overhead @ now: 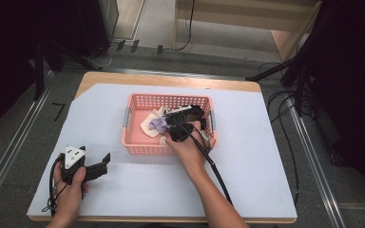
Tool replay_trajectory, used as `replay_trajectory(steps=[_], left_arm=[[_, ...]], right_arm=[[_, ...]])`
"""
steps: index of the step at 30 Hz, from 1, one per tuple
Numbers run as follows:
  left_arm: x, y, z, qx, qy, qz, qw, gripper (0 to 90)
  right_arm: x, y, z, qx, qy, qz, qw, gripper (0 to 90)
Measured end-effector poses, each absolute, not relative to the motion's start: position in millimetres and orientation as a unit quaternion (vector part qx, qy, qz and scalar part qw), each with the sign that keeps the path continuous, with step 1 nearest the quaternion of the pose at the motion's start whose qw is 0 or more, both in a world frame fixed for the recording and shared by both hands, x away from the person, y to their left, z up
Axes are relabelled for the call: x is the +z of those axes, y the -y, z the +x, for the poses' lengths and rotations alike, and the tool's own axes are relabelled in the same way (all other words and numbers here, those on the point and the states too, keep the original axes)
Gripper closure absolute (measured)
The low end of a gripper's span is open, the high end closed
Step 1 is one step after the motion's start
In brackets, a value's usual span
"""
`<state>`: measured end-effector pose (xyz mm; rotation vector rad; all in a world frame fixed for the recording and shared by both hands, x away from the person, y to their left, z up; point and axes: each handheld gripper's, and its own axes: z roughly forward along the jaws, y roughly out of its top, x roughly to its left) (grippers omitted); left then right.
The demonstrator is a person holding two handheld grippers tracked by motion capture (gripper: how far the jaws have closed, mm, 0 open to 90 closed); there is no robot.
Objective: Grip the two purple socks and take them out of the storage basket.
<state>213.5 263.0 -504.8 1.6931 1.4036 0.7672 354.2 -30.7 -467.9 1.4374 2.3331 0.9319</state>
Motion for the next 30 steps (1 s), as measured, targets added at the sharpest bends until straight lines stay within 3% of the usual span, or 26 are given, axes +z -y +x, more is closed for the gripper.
replay_trajectory(steps=[13,30], left_arm=[[-505,-263,214,0.301,-0.553,0.669,0.396,8.8],[-505,-263,214,0.302,-0.554,0.667,0.397,8.9]], right_arm=[[-445,52,336,0.47,-0.744,0.452,0.143,86.8],[-420,67,318,0.581,-0.679,0.377,0.244,86.7]])
